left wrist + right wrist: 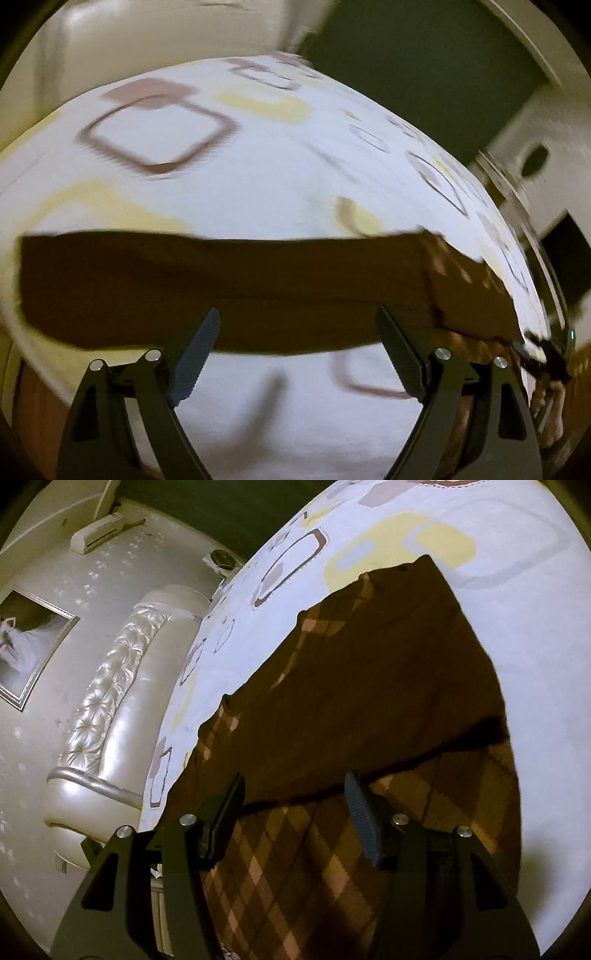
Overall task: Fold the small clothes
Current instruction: 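Grasp the opposite side edge of the sweater with the left tool, then fold the held side edge over the sweater body and open the left tool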
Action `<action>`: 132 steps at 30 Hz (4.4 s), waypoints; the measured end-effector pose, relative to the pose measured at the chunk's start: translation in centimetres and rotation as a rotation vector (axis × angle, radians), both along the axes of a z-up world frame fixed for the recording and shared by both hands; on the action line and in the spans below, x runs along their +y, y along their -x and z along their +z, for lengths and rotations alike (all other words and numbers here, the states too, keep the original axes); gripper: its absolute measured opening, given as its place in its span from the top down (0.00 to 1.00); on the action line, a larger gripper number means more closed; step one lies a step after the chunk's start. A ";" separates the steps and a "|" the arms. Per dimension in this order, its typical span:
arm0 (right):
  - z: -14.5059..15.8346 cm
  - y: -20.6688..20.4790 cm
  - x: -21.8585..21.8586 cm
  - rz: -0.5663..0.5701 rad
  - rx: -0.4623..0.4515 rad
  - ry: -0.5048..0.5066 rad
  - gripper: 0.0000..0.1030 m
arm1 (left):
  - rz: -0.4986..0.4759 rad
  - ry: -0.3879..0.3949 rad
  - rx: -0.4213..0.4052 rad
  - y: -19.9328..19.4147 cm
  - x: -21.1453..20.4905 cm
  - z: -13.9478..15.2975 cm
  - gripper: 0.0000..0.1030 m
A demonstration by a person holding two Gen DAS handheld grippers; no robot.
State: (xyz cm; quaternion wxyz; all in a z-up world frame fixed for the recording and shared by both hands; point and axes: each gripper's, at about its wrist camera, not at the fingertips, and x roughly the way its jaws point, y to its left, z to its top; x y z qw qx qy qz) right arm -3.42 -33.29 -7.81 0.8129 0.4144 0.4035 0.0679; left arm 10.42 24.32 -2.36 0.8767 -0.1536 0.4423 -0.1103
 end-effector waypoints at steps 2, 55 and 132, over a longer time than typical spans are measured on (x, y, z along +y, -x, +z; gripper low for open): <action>0.1 0.0 0.5 0.003 0.004 0.003 0.45 | 0.069 0.002 0.007 0.4 3.9 -0.4 0.17; 1.3 1.6 3.9 -0.005 0.010 -0.011 0.42 | 0.119 0.296 -0.001 0.5 11.6 6.6 0.92; -1.9 -7.6 -1.9 0.047 0.135 -0.033 0.64 | -0.243 -0.066 0.029 4.2 -24.3 -4.6 0.35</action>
